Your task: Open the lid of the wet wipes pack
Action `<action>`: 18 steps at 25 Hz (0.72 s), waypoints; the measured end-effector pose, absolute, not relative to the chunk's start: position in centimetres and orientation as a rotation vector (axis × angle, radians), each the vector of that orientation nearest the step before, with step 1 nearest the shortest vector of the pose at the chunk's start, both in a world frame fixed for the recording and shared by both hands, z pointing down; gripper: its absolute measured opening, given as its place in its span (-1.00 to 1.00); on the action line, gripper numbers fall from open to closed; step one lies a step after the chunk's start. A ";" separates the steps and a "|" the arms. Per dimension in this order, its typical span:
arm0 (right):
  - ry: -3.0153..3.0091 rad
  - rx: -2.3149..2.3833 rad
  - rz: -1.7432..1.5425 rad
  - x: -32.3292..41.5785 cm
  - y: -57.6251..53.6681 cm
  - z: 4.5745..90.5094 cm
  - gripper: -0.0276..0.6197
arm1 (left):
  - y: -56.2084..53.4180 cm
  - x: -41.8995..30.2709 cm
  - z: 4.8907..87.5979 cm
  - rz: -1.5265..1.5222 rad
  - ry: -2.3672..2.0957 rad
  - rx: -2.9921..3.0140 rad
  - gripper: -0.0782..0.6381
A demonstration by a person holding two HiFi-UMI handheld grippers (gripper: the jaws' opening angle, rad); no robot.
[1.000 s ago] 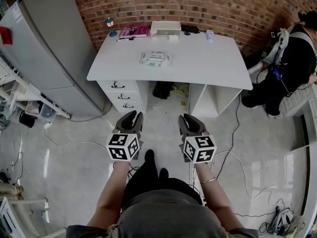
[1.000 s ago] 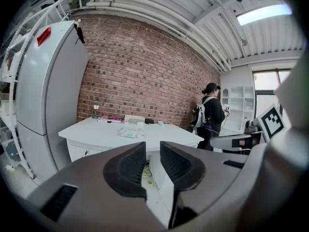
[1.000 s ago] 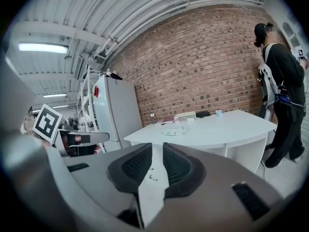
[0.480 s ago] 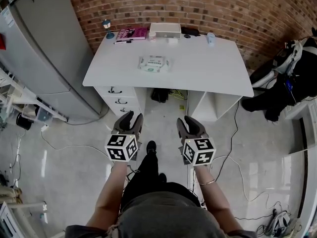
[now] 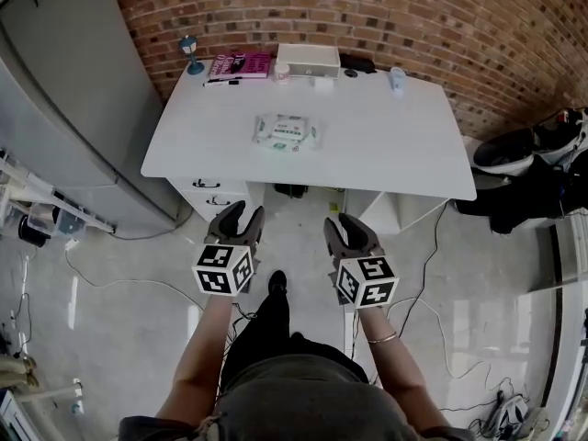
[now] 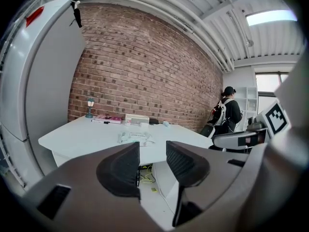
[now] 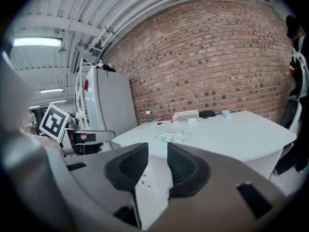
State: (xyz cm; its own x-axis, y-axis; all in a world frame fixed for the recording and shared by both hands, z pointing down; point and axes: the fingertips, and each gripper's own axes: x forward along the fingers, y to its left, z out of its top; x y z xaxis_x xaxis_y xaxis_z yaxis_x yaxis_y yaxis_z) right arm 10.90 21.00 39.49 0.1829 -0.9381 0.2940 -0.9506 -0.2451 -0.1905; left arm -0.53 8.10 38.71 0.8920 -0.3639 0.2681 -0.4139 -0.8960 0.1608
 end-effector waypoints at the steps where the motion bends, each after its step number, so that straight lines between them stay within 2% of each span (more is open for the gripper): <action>1: -1.906 2.385 0.549 11.3 20.1 39.5 -0.57 | 7.3 -0.1 38.9 0.348 -0.589 2.843 -0.33; 18: -1.800 2.357 0.449 16.7 8.5 38.2 -0.57 | -5.1 6.0 40.2 0.425 -0.505 2.829 -0.28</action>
State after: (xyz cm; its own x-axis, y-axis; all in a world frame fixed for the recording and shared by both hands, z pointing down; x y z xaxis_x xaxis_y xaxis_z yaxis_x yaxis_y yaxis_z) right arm 16.70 8.52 38.16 0.2389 -0.9170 0.3193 -0.9596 -0.2734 -0.0671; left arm 6.05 -5.07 40.24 0.8982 -0.2997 0.3215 -0.3682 -0.9125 0.1780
